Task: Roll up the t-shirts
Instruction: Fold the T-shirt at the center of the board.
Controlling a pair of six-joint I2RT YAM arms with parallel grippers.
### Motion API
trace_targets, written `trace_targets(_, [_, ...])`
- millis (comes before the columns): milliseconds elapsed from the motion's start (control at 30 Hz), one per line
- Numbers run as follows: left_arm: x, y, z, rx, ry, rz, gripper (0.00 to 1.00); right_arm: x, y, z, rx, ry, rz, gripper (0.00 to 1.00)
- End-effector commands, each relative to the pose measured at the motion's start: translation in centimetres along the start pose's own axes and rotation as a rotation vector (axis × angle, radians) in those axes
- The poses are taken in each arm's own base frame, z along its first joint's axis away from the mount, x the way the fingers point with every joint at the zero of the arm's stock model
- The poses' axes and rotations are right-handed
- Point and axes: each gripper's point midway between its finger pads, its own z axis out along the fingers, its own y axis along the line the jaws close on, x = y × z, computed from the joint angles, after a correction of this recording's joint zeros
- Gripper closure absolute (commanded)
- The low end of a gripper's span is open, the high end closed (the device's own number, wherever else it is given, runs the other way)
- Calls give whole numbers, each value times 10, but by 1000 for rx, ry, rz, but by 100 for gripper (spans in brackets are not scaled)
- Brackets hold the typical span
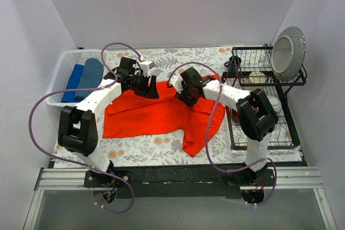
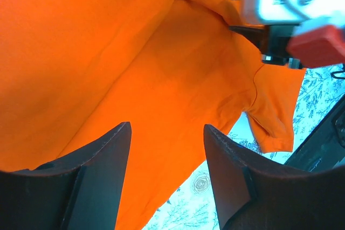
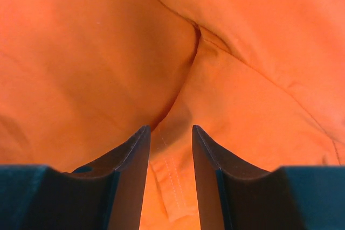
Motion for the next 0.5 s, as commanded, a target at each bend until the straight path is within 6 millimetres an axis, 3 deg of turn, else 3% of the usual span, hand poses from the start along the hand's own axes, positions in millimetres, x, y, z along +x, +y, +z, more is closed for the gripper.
trace_targets(0, [-16, -5, -11, -6, -58, 33, 44, -9, -11, 1, 50, -9, 8, 57])
trace_targets(100, [-17, -4, -9, -10, -54, 33, 44, -3, -10, 6, 49, 11, 9, 60])
trace_targets(200, [-18, -2, -7, -8, -52, 31, 44, -2, -13, 8, 58, 19, 6, 71])
trace_targets(333, [-18, -4, -2, 10, -44, 15, 44, -3, -30, 4, 92, 18, 20, 89])
trace_targets(467, [-15, -15, 3, 95, -32, 24, 45, 1, -56, 0, 82, 29, 77, 99])
